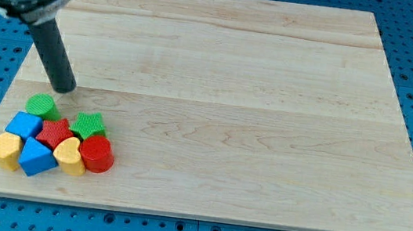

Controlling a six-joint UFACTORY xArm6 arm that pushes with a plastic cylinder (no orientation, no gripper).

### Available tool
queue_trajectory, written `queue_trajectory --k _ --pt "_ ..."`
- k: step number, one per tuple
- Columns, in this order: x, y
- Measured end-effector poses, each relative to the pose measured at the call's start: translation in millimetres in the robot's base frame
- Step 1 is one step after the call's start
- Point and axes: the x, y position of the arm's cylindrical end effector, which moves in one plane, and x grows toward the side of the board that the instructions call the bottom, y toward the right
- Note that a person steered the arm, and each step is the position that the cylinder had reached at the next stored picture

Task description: Move the group of blocks towards up

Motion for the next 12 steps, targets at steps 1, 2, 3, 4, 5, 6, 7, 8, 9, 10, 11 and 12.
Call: queue_trajectory --k 1,2,3,4,5,6,7,8,9,10,11,12 --pt "-11.4 -23.1" --pt "9.0 -70.5" --pt "38.1 -84.7" --pt "49.1 -84.8" --pt "55.5 -84.3" --pt "104.8 -78.0" --pt "133.3 -84.8" --pt "135.3 -79.5" --pt "142.6 -64.7" --pt "168.2 -67.1" --pt "167.4 -39.2" --pt "162.2 -29.8"
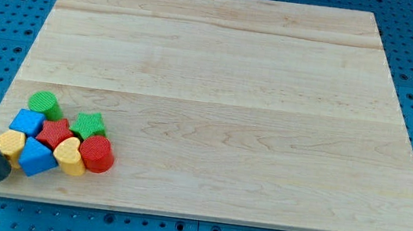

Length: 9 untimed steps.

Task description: Move the group of blocks towards up

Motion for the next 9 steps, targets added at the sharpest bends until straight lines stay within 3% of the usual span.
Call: queue_trajectory --k 7,9 --pt "-156.7 20.3" --pt "-167.0 11.6"
